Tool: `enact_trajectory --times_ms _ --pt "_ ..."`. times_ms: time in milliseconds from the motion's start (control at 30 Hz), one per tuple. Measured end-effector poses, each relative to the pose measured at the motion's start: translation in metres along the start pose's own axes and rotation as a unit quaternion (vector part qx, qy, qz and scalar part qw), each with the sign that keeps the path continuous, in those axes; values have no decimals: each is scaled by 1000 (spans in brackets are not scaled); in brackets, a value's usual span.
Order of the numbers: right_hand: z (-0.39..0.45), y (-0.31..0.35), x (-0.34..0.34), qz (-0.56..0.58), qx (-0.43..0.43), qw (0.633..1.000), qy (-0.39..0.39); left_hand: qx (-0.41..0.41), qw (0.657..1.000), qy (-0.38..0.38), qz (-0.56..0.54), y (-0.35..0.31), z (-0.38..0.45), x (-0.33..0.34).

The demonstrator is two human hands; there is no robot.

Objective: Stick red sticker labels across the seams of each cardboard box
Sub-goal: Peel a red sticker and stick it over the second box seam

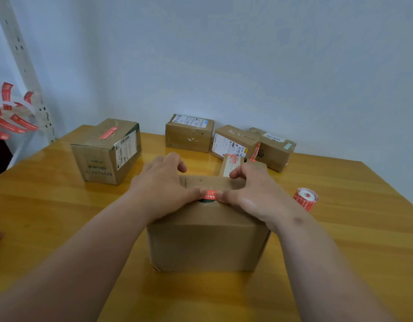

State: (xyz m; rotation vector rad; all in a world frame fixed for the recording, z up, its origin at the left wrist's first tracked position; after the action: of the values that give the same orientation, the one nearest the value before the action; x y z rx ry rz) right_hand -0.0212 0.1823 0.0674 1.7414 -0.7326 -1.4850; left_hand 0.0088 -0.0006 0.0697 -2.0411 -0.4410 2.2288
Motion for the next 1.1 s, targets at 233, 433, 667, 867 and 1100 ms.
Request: enact_trajectory --times_ms 233,433,667,867,1100 --pt "6 -3 0 58 -24 998 -31 -19 980 -3 -199 17 0 7" --pt "5 -5 -3 106 -14 994 -25 -41 968 -4 -247 21 0 12" --pt "0 -8 -5 145 0 989 34 -34 968 30 -245 24 -1 11" --pt "2 -7 -2 96 -17 995 -12 -38 975 -3 -217 17 -1 11" --pt "-1 -8 -4 104 -30 994 -27 -45 975 -7 -219 18 -3 11"
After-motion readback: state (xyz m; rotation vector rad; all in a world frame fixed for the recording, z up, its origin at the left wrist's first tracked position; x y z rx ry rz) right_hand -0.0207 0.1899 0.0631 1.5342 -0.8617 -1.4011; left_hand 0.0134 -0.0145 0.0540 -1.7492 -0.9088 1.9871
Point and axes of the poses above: each hand's wrist, its own z-axis towards the middle knuckle, its own x-axis out of the palm, y = z × x, the point moved 5 cm from there along z, towards the middle knuckle, and after that the axes turned 15 degrees about z, right-handed, at the moved point
